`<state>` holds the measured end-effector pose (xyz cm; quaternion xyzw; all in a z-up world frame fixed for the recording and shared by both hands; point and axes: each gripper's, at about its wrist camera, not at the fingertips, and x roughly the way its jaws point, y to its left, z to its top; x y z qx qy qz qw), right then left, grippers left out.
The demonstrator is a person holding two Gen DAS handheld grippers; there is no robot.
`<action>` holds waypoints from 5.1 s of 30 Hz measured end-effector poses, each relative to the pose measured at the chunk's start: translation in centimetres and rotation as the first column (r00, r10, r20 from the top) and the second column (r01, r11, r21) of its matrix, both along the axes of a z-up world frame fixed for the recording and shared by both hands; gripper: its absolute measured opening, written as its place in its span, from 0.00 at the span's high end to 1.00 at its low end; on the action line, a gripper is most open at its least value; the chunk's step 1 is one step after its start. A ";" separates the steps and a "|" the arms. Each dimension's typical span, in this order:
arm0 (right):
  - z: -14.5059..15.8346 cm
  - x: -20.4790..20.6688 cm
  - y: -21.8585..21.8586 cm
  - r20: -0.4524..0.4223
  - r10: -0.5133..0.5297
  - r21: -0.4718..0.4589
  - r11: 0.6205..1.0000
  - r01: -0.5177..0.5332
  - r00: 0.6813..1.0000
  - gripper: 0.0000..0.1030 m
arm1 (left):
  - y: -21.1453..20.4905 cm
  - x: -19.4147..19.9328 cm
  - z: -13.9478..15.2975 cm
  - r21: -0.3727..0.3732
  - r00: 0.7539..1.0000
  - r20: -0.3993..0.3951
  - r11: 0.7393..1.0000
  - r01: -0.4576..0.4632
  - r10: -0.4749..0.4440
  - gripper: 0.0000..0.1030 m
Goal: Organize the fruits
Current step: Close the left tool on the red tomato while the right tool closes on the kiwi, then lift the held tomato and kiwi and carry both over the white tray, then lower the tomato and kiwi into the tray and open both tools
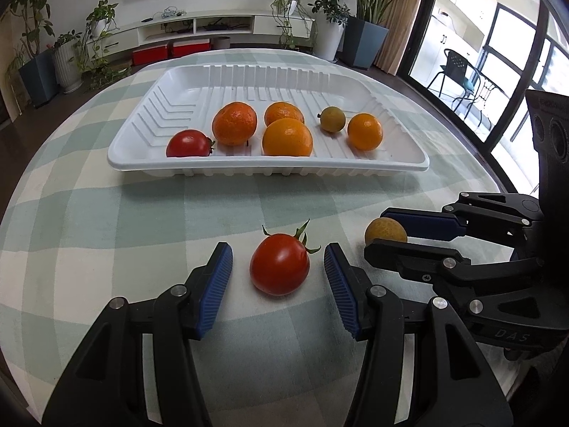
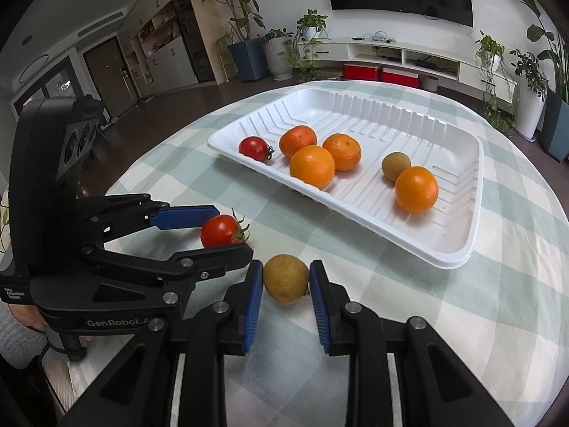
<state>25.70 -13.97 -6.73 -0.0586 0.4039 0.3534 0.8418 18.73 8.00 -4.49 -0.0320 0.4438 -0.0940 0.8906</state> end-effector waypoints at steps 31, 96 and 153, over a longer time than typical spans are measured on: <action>0.7 0.2 -0.9 -0.024 -0.019 0.080 0.997 0.021 1.000 0.72 | 0.8 -0.8 1.1 -0.047 0.999 0.052 0.999 0.013 -0.010 0.71; 2.2 4.5 -4.2 -0.046 -0.165 0.244 0.955 0.171 0.985 0.71 | 2.0 4.0 4.3 -0.103 0.994 0.108 0.994 -0.023 0.034 0.71; 1.1 5.5 -4.4 -0.052 -0.175 0.207 0.961 0.182 0.983 0.71 | 2.2 6.9 3.2 -0.098 0.995 0.087 0.994 -0.039 0.048 0.71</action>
